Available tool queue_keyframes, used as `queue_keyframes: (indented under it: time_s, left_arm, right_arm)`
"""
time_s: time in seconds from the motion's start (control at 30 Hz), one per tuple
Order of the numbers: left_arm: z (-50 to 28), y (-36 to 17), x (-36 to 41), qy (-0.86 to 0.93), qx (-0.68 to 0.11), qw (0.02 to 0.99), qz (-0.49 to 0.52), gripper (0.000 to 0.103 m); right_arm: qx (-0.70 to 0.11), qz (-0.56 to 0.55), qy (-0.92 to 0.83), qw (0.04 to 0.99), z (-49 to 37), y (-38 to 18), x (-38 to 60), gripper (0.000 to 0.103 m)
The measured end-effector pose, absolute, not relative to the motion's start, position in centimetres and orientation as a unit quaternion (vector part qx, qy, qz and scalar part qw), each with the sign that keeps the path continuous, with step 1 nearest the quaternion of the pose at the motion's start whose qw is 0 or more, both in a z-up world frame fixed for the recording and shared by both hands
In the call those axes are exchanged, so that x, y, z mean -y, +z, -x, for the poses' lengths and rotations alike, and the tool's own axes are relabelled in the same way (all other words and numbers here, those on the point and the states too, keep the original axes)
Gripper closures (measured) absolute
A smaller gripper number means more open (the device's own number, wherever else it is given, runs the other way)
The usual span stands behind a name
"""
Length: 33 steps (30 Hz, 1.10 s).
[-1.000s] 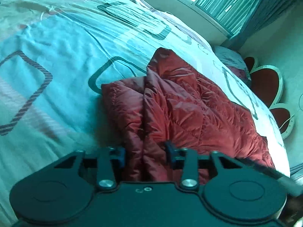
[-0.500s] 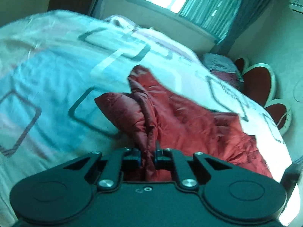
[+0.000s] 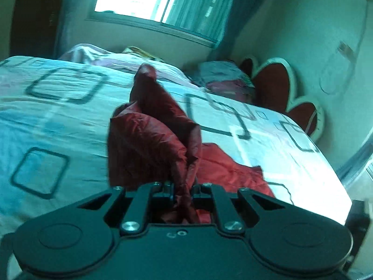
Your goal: Fold large clothes
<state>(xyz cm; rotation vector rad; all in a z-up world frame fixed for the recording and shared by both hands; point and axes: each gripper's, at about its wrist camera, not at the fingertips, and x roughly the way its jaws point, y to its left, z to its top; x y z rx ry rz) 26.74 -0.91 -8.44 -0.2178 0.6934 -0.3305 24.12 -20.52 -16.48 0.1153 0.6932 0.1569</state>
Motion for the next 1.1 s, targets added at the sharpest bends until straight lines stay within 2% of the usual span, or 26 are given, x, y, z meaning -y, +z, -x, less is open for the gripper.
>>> queue_keyframes:
  time_s: [0.13, 0.27, 0.33, 0.6, 0.63, 0.67, 0.7, 0.73, 0.77, 0.8, 0.83, 1.1]
  left_arm:
    - [-26.9, -8.9, 3.8, -0.187, -0.342, 0.915, 0.107, 0.093]
    - [-27.0, -10.1, 7.8, -0.223, -0.359, 0.901, 0.1, 0.093]
    - [-27.1, -11.2, 10.0, -0.24, -0.372, 0.892, 0.096, 0.093]
    - [-28.0, -16.9, 17.8, -0.278, -0.443, 0.848, 0.087, 0.092]
    - [-27.9, -17.2, 18.6, -0.286, -0.447, 0.845, 0.073, 0.089]
    - [-27.9, -17.1, 18.9, -0.289, -0.45, 0.843, 0.061, 0.079]
    - [-27.8, -16.7, 19.0, -0.293, -0.452, 0.841, 0.055, 0.074]
    - [-27.8, -16.1, 18.8, -0.301, -0.454, 0.837, 0.057, 0.059]
    - [-27.9, -15.5, 18.4, -0.307, -0.456, 0.833, 0.062, 0.04]
    - [-27.8, -14.8, 18.1, -0.309, -0.454, 0.833, 0.066, 0.032]
    - [-27.6, -14.0, 17.7, -0.312, -0.447, 0.835, 0.065, 0.029]
    - [-26.2, -9.8, 10.7, -0.261, -0.377, 0.885, 0.078, 0.029]
  right_arm:
    - [-0.336, -0.041, 0.021, 0.941, -20.2, -16.0, 24.8, 0.06]
    - [-0.376, -0.079, -0.001, 0.923, -18.9, -17.7, 28.5, 0.06]
    - [-0.389, -0.108, 0.01, 0.915, -18.8, -18.5, 29.1, 0.06]
    - [-0.391, -0.109, 0.007, 0.914, -16.9, -18.3, 30.8, 0.06]
    - [-0.395, -0.111, 0.009, 0.912, -16.7, -18.5, 31.0, 0.06]
    - [-0.395, -0.114, 0.012, 0.911, -16.6, -18.7, 31.1, 0.06]
    - [-0.394, -0.116, 0.015, 0.912, -16.3, -18.6, 31.1, 0.06]
    - [-0.392, -0.116, 0.015, 0.913, -16.1, -18.3, 31.2, 0.06]
    - [-0.388, -0.116, 0.012, 0.914, -15.9, -18.0, 31.5, 0.06]
    - [-0.384, -0.119, 0.01, 0.916, -15.8, -17.6, 31.6, 0.06]
    - [-0.38, -0.125, 0.008, 0.917, -15.6, -17.1, 31.9, 0.06]
    - [-0.337, -0.162, -0.001, 0.927, -13.6, -12.6, 34.0, 0.06]
